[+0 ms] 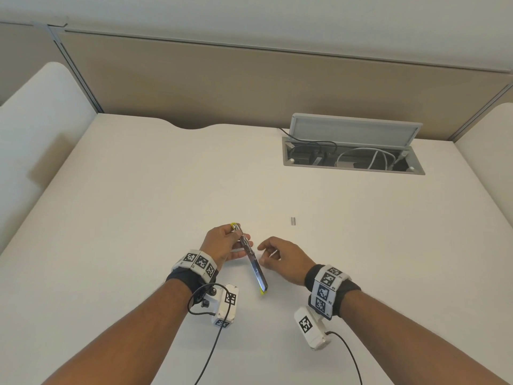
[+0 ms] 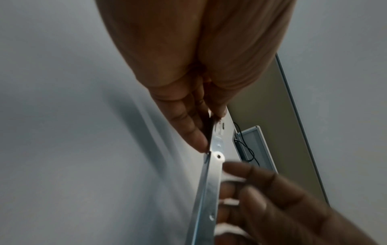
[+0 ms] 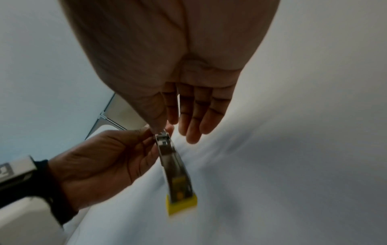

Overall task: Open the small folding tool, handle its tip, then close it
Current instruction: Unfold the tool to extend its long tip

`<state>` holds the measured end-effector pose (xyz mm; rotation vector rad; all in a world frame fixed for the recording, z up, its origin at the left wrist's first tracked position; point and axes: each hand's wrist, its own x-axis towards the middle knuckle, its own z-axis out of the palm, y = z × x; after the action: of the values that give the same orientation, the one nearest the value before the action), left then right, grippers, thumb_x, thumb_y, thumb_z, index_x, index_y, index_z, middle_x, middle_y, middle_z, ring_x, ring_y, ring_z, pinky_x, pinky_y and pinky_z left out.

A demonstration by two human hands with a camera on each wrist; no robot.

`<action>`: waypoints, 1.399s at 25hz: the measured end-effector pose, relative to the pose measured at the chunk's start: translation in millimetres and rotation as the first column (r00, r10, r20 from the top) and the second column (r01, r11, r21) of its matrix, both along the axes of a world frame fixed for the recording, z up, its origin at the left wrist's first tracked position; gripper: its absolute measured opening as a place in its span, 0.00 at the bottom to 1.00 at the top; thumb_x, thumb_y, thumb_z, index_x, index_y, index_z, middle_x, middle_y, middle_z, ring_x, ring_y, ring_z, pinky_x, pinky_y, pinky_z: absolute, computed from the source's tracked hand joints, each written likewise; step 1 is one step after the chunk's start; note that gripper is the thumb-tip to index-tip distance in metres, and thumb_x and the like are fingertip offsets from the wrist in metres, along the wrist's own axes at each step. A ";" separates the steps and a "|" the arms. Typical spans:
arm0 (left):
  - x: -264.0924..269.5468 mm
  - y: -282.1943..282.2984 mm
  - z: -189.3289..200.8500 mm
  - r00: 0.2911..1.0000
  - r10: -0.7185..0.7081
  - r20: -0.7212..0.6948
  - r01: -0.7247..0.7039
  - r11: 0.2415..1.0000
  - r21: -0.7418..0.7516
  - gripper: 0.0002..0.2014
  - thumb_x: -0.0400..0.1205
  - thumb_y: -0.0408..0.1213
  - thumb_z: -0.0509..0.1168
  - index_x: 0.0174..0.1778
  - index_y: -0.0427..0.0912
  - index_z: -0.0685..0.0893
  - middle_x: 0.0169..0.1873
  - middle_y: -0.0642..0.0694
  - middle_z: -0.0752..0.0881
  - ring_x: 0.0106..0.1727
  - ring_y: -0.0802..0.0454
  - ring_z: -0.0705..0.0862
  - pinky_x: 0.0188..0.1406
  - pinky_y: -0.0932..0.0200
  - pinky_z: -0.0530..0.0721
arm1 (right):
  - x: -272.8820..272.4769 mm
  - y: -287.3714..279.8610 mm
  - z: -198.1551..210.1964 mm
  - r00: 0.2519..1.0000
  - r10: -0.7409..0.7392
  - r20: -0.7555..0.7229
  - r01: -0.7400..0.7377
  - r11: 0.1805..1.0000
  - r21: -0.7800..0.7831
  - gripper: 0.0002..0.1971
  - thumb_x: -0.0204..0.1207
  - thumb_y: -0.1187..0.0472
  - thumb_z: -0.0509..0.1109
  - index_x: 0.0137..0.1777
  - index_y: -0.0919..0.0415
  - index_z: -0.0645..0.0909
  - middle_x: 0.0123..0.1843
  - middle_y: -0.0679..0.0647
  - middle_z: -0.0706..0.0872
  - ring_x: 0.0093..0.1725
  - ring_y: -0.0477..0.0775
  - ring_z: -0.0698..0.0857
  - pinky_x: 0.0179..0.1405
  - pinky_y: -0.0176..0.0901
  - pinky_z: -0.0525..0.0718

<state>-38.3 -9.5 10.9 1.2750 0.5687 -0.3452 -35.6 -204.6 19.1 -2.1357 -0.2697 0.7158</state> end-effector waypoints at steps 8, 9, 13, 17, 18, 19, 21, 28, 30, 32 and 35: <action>-3.7 -0.7 0.3 0.989 -0.149 0.000 0.149 0.989 0.016 0.13 0.87 0.33 0.60 0.60 0.30 0.86 0.51 0.34 0.90 0.42 0.47 0.89 0.33 0.58 0.89 | 14.9 20.3 -1.4 0.978 0.103 0.183 -0.103 0.995 -0.014 0.24 0.81 0.59 0.68 0.77 0.47 0.72 0.56 0.52 0.79 0.53 0.56 0.84 0.55 0.39 0.79; -4.3 0.2 0.1 0.987 -0.164 -0.001 0.164 0.986 0.023 0.14 0.87 0.33 0.60 0.60 0.30 0.87 0.52 0.32 0.90 0.42 0.47 0.89 0.34 0.58 0.89 | 14.8 20.4 -3.1 0.975 0.117 0.186 -0.115 0.993 -0.024 0.25 0.82 0.59 0.68 0.78 0.47 0.72 0.55 0.51 0.78 0.52 0.56 0.83 0.54 0.37 0.78; -7.0 1.1 1.9 0.980 -0.198 -0.006 0.198 0.980 0.019 0.14 0.88 0.34 0.58 0.61 0.32 0.86 0.51 0.36 0.90 0.41 0.49 0.90 0.34 0.59 0.88 | 13.0 20.1 -6.1 0.964 0.146 0.223 -0.139 0.989 -0.048 0.26 0.81 0.54 0.69 0.79 0.44 0.71 0.53 0.48 0.77 0.50 0.54 0.84 0.53 0.35 0.78; -8.0 0.9 2.9 0.976 -0.216 -0.008 0.216 0.976 0.031 0.15 0.88 0.35 0.57 0.62 0.36 0.87 0.49 0.42 0.90 0.40 0.52 0.89 0.35 0.59 0.87 | 11.7 18.7 -5.6 0.953 0.134 0.273 -0.124 0.991 -0.053 0.25 0.79 0.55 0.72 0.76 0.45 0.76 0.50 0.45 0.77 0.49 0.51 0.85 0.52 0.34 0.79; -7.9 0.6 2.3 0.975 -0.223 -0.010 0.223 0.974 0.038 0.15 0.88 0.35 0.57 0.63 0.35 0.86 0.49 0.42 0.90 0.40 0.52 0.89 0.36 0.59 0.87 | 11.2 18.3 -5.1 0.954 0.120 0.274 -0.113 0.993 -0.040 0.24 0.78 0.56 0.73 0.74 0.46 0.78 0.50 0.45 0.78 0.48 0.50 0.85 0.52 0.33 0.79; -8.2 0.0 1.7 0.974 -0.227 -0.012 0.227 0.973 0.044 0.15 0.88 0.35 0.57 0.64 0.35 0.86 0.48 0.43 0.89 0.40 0.52 0.89 0.36 0.59 0.87 | 10.5 17.8 -4.2 0.956 0.105 0.273 -0.102 0.994 -0.023 0.23 0.77 0.57 0.74 0.72 0.46 0.79 0.50 0.46 0.79 0.47 0.50 0.85 0.51 0.33 0.80; -9.1 -0.6 1.9 0.975 -0.221 -0.014 0.221 0.974 0.047 0.15 0.88 0.36 0.58 0.64 0.36 0.86 0.48 0.43 0.89 0.41 0.51 0.89 0.35 0.59 0.87 | 8.2 18.0 -2.5 0.957 0.087 0.276 -0.090 0.996 -0.001 0.20 0.77 0.58 0.74 0.69 0.46 0.81 0.51 0.46 0.79 0.47 0.50 0.86 0.48 0.30 0.79; -8.9 -1.0 5.7 0.986 -0.168 -0.012 0.168 0.985 0.041 0.11 0.88 0.36 0.58 0.58 0.40 0.86 0.48 0.40 0.90 0.40 0.52 0.91 0.32 0.61 0.87 | -0.3 20.7 -2.8 0.940 0.101 0.326 -0.106 0.994 -0.002 0.19 0.74 0.71 0.66 0.62 0.54 0.84 0.50 0.45 0.81 0.49 0.53 0.84 0.52 0.38 0.81; -9.3 -1.9 4.9 0.985 -0.173 -0.018 0.173 0.984 0.048 0.12 0.88 0.36 0.58 0.59 0.39 0.85 0.48 0.39 0.89 0.41 0.50 0.91 0.33 0.60 0.87 | -1.9 21.1 -4.7 0.943 0.085 0.321 -0.092 0.996 0.006 0.19 0.73 0.72 0.65 0.60 0.55 0.84 0.52 0.47 0.82 0.49 0.53 0.84 0.53 0.39 0.81; -10.2 -3.6 3.6 0.982 -0.189 -0.023 0.190 0.980 0.067 0.14 0.88 0.37 0.58 0.62 0.36 0.85 0.48 0.39 0.89 0.43 0.48 0.90 0.33 0.60 0.87 | -2.3 20.4 -6.6 0.948 0.063 0.311 -0.071 0.997 0.014 0.16 0.74 0.70 0.67 0.57 0.53 0.83 0.53 0.48 0.84 0.49 0.53 0.84 0.53 0.41 0.82; -11.4 -4.8 2.4 0.983 -0.181 -0.022 0.183 0.979 0.093 0.12 0.87 0.38 0.59 0.56 0.40 0.87 0.45 0.42 0.89 0.41 0.49 0.90 0.34 0.59 0.87 | -4.3 17.7 -4.6 0.955 0.034 0.293 -0.045 0.999 0.030 0.11 0.76 0.66 0.68 0.55 0.52 0.81 0.54 0.45 0.84 0.50 0.51 0.85 0.52 0.43 0.84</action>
<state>-49.7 -14.3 13.3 1.4217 0.4848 -0.4837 -39.9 -186.9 14.5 -2.2035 -0.4818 0.4099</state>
